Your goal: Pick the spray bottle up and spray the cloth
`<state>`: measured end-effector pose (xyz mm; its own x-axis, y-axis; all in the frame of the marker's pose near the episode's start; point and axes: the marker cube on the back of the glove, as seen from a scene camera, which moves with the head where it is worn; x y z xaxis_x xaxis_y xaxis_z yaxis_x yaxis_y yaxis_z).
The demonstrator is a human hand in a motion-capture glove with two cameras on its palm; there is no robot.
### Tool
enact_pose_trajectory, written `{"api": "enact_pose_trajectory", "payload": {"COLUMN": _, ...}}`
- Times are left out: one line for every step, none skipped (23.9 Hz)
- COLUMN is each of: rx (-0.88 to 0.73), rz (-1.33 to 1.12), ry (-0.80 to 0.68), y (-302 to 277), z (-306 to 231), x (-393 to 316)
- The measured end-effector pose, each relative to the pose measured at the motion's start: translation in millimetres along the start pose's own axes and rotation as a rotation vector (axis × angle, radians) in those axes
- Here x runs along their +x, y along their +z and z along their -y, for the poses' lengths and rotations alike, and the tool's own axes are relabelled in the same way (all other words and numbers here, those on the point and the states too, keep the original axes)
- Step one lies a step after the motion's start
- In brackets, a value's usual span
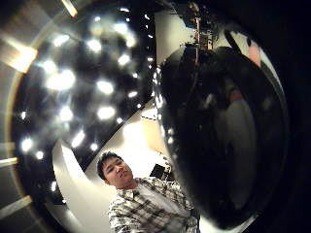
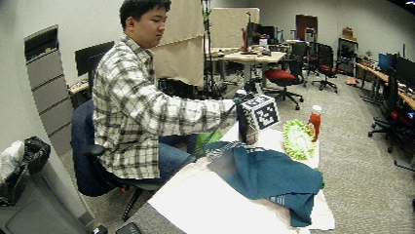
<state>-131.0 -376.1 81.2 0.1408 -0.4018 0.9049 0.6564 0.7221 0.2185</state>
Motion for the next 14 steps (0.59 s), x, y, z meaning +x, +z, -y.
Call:
{"api": "enact_pose_trajectory", "payload": {"rx": -0.004, "rz": -0.001, "ry": 0.007, "y": -1, "z": -2, "x": 1}}
{"api": "enact_pose_trajectory", "payload": {"rx": -0.006, "rz": -0.004, "ry": 0.014, "y": -2, "z": -5, "x": 2}}
{"api": "enact_pose_trajectory", "payload": {"rx": -0.006, "rz": -0.011, "ry": 0.020, "y": -3, "z": -8, "x": 2}}
{"api": "enact_pose_trajectory", "payload": {"rx": -0.005, "rz": -0.023, "ry": 0.026, "y": -6, "z": -11, "x": 3}}
{"api": "enact_pose_trajectory", "payload": {"rx": -0.001, "rz": -0.041, "ry": 0.034, "y": -9, "z": -15, "x": 3}}
{"api": "enact_pose_trajectory", "payload": {"rx": 0.005, "rz": -0.066, "ry": 0.042, "y": -14, "z": -19, "x": 3}}
{"api": "enact_pose_trajectory", "payload": {"rx": 0.014, "rz": -0.099, "ry": 0.052, "y": -20, "z": -25, "x": 2}}
{"api": "enact_pose_trajectory", "payload": {"rx": 0.024, "rz": -0.140, "ry": 0.064, "y": -27, "z": -31, "x": 1}}
{"api": "enact_pose_trajectory", "payload": {"rx": 0.035, "rz": -0.189, "ry": 0.078, "y": -35, "z": -39, "x": 0}}
{"api": "enact_pose_trajectory", "payload": {"rx": 0.047, "rz": -0.246, "ry": 0.095, "y": -43, "z": -47, "x": -2}}
{"api": "enact_pose_trajectory", "payload": {"rx": 0.060, "rz": -0.315, "ry": 0.117, "y": -53, "z": -56, "x": -3}}
{"api": "enact_pose_trajectory", "payload": {"rx": 0.074, "rz": -0.398, "ry": 0.144, "y": -63, "z": -65, "x": -5}}
{"api": "enact_pose_trajectory", "payload": {"rx": 0.086, "rz": -0.497, "ry": 0.180, "y": -74, "z": -76, "x": -7}}
{"api": "enact_pose_trajectory", "payload": {"rx": 0.094, "rz": -0.606, "ry": 0.225, "y": -86, "z": -88, "x": -9}}
